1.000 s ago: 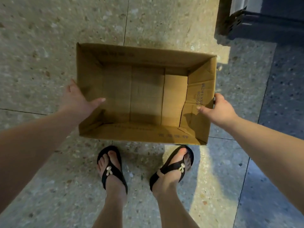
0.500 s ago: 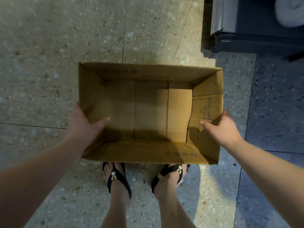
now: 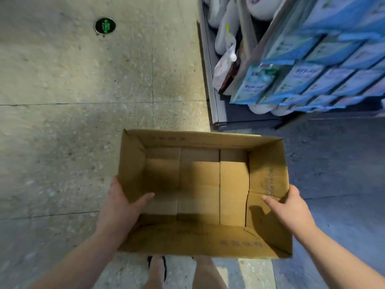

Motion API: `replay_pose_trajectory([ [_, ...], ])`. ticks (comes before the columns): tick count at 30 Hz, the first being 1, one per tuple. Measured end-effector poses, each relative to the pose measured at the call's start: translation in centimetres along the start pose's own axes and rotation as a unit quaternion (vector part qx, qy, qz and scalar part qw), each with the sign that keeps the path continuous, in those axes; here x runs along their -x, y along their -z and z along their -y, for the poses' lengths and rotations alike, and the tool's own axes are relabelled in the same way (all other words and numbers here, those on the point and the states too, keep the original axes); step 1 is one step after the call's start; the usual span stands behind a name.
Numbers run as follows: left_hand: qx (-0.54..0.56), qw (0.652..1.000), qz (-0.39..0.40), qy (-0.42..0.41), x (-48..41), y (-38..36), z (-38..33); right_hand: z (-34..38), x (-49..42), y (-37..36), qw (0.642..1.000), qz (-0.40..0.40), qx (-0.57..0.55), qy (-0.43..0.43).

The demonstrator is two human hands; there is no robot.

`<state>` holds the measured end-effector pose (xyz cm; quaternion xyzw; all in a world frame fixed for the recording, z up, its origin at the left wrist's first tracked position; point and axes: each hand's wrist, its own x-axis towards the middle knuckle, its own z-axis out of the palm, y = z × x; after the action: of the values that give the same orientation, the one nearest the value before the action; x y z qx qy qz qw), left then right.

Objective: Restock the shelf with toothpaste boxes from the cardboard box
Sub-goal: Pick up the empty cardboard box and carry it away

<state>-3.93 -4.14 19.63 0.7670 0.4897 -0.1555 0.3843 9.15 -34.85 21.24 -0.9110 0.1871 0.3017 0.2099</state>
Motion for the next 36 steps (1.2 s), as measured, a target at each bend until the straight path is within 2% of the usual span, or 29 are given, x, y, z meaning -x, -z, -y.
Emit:
replay_pose_trajectory([
  [9,-0.003,0.991,0.032,-0.129,9.2,10.1,-7.3,-1.1,12.4,10.5,0.994,-0.071,-0.084,-0.009],
  [18,-0.050,0.962,0.092,-0.250,16.2,13.1,-12.7,-7.0,23.6,16.2,0.975,-0.130,-0.161,-0.087],
  [25,-0.092,0.924,0.167,-0.331,23.1,9.6,-18.8,-14.1,29.1,20.7,0.941,-0.202,-0.219,-0.163],
  [36,-0.221,0.842,0.131,-0.475,38.8,-2.9,-28.3,-30.1,31.9,29.1,0.894,-0.252,-0.277,-0.246],
])
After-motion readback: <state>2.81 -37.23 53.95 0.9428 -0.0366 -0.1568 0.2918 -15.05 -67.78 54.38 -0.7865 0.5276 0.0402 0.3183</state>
